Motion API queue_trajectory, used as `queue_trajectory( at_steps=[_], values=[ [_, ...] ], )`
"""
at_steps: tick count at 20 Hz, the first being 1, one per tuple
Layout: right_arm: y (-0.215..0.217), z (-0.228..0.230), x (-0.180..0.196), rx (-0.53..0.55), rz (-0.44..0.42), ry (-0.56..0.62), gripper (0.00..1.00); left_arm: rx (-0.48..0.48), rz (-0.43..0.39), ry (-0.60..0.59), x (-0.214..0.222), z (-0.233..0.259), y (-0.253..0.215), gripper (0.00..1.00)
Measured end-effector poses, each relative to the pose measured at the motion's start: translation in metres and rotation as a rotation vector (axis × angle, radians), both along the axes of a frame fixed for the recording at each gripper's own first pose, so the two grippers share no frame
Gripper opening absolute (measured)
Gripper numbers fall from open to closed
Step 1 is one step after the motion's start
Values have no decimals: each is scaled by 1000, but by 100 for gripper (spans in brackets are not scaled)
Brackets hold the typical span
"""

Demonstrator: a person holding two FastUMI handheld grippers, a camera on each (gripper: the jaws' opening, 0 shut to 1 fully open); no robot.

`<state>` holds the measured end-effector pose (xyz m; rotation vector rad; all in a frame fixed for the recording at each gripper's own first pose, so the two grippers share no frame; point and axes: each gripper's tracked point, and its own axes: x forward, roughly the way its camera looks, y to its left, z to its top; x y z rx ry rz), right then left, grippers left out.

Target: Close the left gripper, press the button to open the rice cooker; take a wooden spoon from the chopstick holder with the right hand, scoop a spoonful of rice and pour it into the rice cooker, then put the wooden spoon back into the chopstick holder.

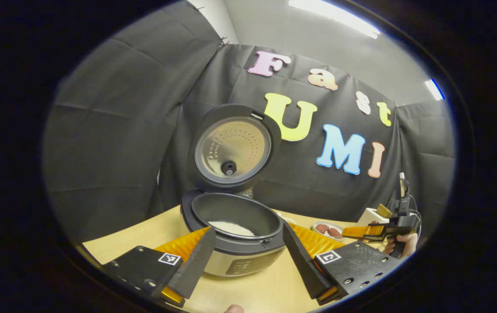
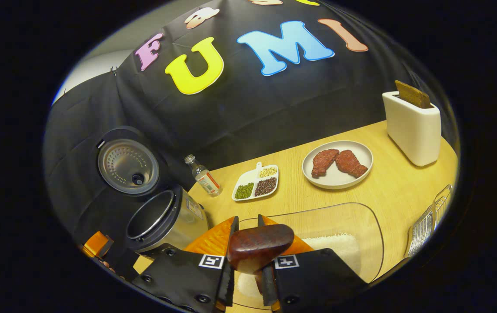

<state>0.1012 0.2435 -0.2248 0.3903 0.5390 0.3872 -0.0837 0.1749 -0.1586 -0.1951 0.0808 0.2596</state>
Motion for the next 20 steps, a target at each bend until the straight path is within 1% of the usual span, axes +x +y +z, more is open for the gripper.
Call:
queue_trajectory(
  at_steps=[5, 9, 13, 16, 20],
  values=[
    [-3, -2, -5, 103, -17, 44, 27, 6, -7, -6, -4, 4, -5, 96],
    [-16, 1, -2, 182, -49, 69, 27, 9, 2, -3, -5, 4, -4, 96],
    [-53, 9, 7, 152, -132, 11, 25, 20, 3, -3, -4, 6, -7, 96],
    [-67, 15, 7, 233, -151, 24, 27, 18, -8, -3, -1, 6, -14, 96],
    [-103, 14, 10, 242, -225, 22, 26, 32, -3, 2, -1, 6, -15, 97]
  ],
)
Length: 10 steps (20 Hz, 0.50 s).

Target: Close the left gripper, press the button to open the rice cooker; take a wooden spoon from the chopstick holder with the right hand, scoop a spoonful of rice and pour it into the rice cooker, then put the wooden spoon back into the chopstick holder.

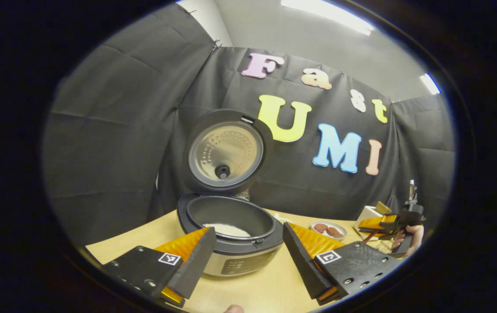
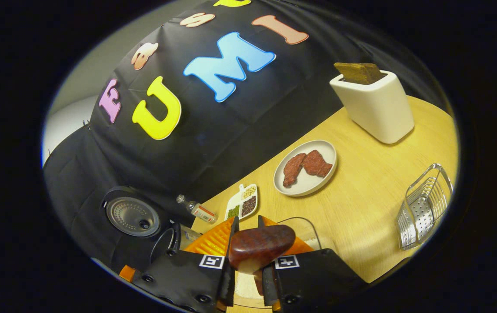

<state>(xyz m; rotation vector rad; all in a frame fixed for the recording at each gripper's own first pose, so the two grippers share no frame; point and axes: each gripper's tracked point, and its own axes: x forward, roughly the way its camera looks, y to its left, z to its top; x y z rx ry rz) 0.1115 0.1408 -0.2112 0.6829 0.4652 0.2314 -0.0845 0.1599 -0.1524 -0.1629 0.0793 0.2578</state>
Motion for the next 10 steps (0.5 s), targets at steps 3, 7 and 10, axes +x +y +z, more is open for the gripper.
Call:
queue_trajectory(
  at_steps=[3, 7, 10],
  values=[
    [-12, 10, -4, 87, -26, 1, 26, 0, 12, 2, -2, 0, 3, 96],
    [-21, 20, 0, 229, -64, 17, 27, -11, 11, 2, -5, -2, 2, 96],
    [-18, 29, 4, 317, -67, 17, 26, -7, 15, 2, -8, -2, 5, 96]
  ],
)
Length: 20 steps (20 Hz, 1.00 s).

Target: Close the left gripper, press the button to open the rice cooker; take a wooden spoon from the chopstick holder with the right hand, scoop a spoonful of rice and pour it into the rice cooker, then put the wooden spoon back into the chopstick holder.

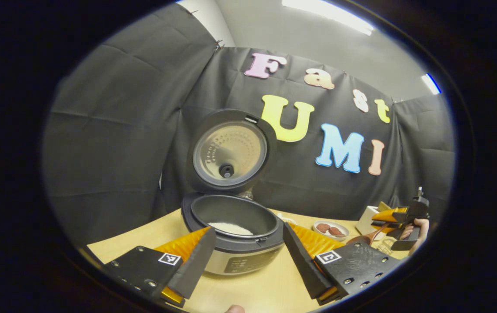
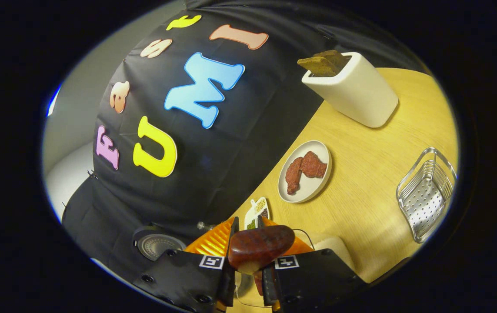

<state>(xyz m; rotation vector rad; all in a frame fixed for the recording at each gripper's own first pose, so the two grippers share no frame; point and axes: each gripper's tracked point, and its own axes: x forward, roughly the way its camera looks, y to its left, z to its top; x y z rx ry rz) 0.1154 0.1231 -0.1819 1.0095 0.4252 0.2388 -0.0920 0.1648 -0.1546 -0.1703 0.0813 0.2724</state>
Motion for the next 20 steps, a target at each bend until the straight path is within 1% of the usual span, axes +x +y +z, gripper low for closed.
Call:
queue_trajectory(
  at_steps=[1, 2, 5, 6, 7, 8, 13, 14, 15, 17, 20],
  values=[
    [4, 5, 2, 31, -1, -5, 27, 5, 3, 0, -1, 1, 2, 96],
    [8, 10, 6, 64, -3, -9, 26, 11, 7, 1, -2, 2, 4, 96],
    [24, 27, 14, 147, -2, -15, 27, 37, 24, -1, -9, 8, 14, 96],
    [30, 33, 18, 159, -2, -22, 27, 45, 32, -3, -11, 11, 18, 96],
    [38, 38, 21, 163, 2, -28, 25, 52, 40, -6, -13, 14, 22, 96],
    [45, 42, 24, 166, 9, -32, 27, 57, 46, -12, -17, 17, 25, 96],
    [91, 67, 43, 242, 68, -28, 27, 93, 71, -11, -27, 24, 43, 96],
    [100, 69, 47, 243, 79, -26, 25, 103, 76, -6, -28, 23, 46, 96],
    [108, 71, 50, 240, 84, -27, 27, 110, 81, -6, -30, 25, 49, 96],
    [122, 79, 56, 252, 80, -27, 25, 121, 93, -12, -34, 29, 57, 96],
    [146, 93, 65, 314, 74, -29, 27, 116, 105, -33, -39, 33, 66, 96]
  ],
)
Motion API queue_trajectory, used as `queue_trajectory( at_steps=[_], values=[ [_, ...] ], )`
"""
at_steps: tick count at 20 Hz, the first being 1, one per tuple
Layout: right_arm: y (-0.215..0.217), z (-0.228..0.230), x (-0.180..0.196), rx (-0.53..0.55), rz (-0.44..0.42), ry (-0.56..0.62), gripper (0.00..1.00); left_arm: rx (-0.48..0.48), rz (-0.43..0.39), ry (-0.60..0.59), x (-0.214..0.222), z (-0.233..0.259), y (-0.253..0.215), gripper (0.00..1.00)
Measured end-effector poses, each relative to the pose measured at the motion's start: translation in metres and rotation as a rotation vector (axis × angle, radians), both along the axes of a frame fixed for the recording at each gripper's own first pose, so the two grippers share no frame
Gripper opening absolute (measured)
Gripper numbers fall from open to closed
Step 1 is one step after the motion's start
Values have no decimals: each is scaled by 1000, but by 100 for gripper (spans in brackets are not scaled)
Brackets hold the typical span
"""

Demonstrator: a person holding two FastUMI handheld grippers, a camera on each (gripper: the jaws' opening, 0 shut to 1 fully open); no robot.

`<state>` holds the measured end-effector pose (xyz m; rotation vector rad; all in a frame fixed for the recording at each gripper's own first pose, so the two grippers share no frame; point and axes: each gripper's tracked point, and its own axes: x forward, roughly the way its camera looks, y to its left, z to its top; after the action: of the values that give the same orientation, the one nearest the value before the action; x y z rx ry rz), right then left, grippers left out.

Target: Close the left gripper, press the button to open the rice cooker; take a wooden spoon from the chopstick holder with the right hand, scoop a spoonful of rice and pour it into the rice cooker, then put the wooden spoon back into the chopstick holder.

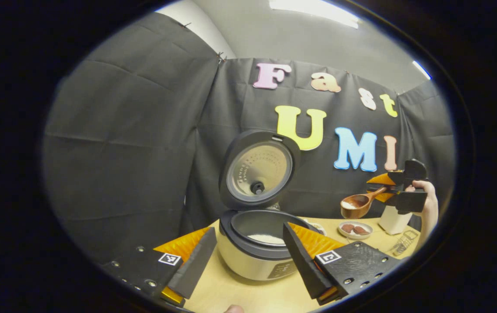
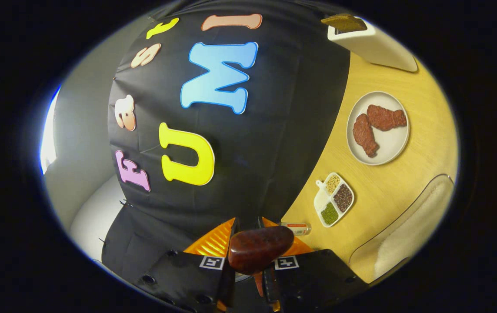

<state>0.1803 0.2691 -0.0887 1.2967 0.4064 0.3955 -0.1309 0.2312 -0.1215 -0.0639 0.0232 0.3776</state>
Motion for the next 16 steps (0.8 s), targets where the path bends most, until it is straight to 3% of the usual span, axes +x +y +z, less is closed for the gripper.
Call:
queue_trajectory(
  at_steps=[7, 16],
  values=[
    [73, 14, 9, -34, 36, -27, 27, -22, 12, 2, -4, -4, 20, 97],
    [170, 27, -1, -236, 137, -158, 25, -11, 77, -3, -29, -5, 47, 96]
  ],
)
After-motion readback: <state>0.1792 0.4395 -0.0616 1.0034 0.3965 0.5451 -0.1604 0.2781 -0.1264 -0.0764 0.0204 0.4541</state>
